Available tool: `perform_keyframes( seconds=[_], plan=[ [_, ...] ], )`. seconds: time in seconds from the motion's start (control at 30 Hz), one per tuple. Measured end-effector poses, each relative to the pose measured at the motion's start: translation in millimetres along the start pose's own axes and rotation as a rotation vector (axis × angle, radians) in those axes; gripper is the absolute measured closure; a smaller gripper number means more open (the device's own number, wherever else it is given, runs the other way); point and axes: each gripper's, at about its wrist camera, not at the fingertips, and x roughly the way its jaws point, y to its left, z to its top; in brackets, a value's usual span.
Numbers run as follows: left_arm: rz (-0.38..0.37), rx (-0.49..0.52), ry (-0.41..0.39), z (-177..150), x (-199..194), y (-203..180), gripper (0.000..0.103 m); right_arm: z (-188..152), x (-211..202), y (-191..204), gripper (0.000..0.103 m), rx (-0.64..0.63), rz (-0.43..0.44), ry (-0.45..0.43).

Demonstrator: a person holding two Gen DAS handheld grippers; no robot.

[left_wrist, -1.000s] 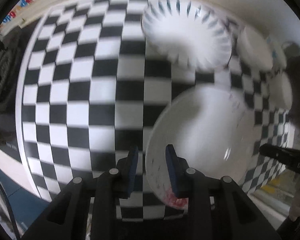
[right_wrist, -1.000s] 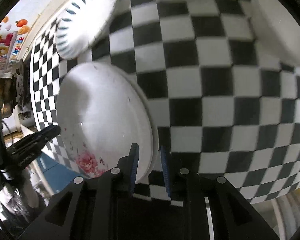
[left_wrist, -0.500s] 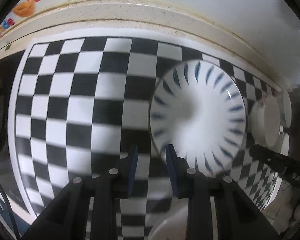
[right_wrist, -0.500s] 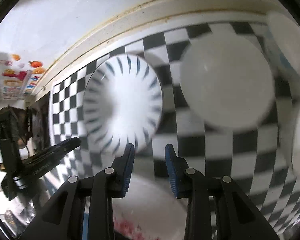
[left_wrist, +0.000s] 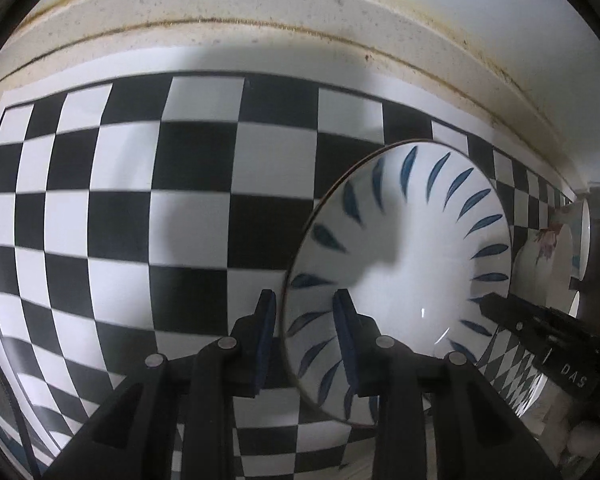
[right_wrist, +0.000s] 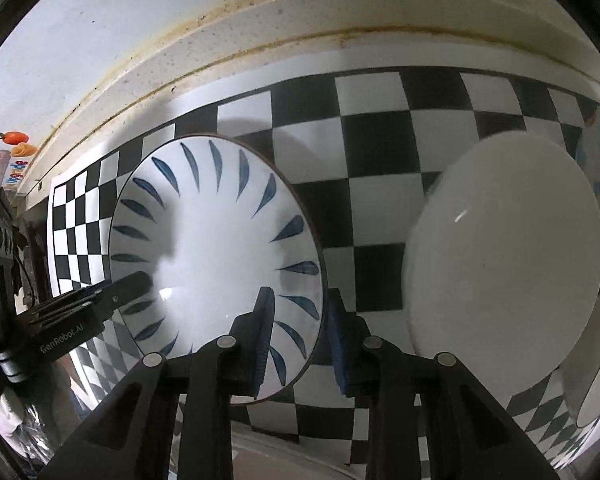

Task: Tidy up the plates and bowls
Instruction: 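Grip the rim of the blue leaf-striped plate with both grippers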

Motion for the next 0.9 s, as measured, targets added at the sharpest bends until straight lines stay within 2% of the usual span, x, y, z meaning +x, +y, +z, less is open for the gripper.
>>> perform_keyframes(
  seconds=[0.17, 0.27, 0.33, 0.4, 0.5, 0.53, 0.6, 0.7, 0.77, 0.83, 0.87, 0.9],
  plan=[
    [0.022, 0.076, -0.017, 7, 0, -9, 0.071, 2, 1, 5, 0.077, -0.059, -0.016, 0.030],
    [-0.026, 0.057, -0.097, 3, -4, -12, 0.057, 5, 2, 5, 0.078, -0.069, -0.010, 0.046],
    [-0.089, 0.013, -0.150, 0, -6, -7, 0.043, 7, 2, 5, 0.078, -0.084, -0.013, 0.053],
    [-0.097, 0.047, -0.140, -1, -5, -11, 0.035, 8, 6, 11, 0.078, -0.089, -0.018, 0.061],
    [-0.067, 0.179, -0.077, 2, 1, -30, 0.015, 11, 7, 12, 0.078, -0.087, -0.015, 0.065],
    [-0.057, 0.202, -0.068, 2, 2, -34, 0.013, 12, 7, 12, 0.078, -0.085, -0.016, 0.067],
    [-0.048, 0.200, -0.061, 1, 3, -37, 0.013, 14, 7, 14, 0.078, -0.091, -0.026, 0.070],
    [-0.090, 0.123, -0.061, 0, 2, -30, 0.015, 15, 7, 13, 0.078, -0.088, -0.021, 0.074],
    [-0.106, 0.086, -0.069, 4, -3, -15, 0.023, 17, 6, 11, 0.078, -0.077, -0.009, 0.070],
    [-0.101, 0.060, -0.082, 6, -7, -7, 0.044, 19, 4, 8, 0.078, -0.064, 0.002, 0.071],
    [-0.096, 0.044, -0.088, 6, -10, -2, 0.048, 20, 3, 7, 0.078, -0.060, 0.002, 0.071],
    [-0.094, 0.034, -0.090, 6, -10, 1, 0.059, 21, 3, 7, 0.078, -0.056, 0.001, 0.068]
  ],
)
